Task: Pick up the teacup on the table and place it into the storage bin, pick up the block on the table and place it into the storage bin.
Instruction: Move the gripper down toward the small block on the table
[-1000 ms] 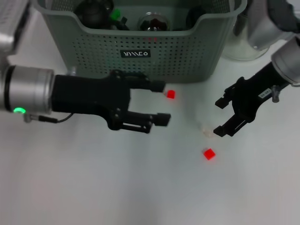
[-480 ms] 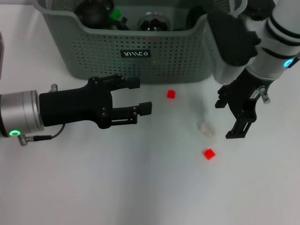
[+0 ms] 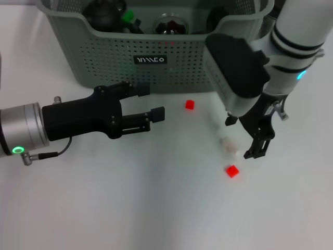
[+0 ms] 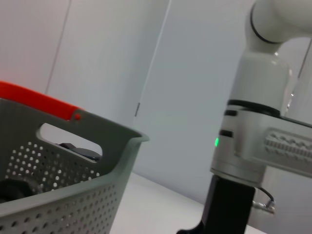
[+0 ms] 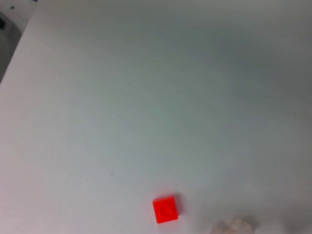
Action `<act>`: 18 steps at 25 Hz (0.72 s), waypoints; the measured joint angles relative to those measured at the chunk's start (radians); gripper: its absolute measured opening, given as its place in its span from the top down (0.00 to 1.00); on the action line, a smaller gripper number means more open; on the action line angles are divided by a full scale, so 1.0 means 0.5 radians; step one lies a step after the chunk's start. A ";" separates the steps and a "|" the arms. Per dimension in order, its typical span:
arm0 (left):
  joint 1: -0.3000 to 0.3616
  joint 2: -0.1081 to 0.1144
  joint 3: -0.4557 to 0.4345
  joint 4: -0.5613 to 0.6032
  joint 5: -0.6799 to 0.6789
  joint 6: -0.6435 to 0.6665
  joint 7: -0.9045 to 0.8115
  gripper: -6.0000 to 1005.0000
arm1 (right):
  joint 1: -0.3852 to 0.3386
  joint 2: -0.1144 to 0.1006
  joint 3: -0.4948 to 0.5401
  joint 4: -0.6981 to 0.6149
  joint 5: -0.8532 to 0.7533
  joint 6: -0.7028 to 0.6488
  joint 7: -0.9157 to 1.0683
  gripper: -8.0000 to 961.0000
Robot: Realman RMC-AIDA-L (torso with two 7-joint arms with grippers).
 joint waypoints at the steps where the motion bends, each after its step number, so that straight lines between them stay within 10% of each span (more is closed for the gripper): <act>1: 0.000 0.000 0.000 0.000 0.000 0.000 0.000 0.22 | 0.000 0.002 -0.040 0.000 0.019 0.014 -0.004 0.05; 18: 0.023 0.002 -0.020 -0.017 0.078 -0.116 0.115 0.22 | -0.007 0.008 -0.414 0.009 0.134 0.238 -0.016 0.06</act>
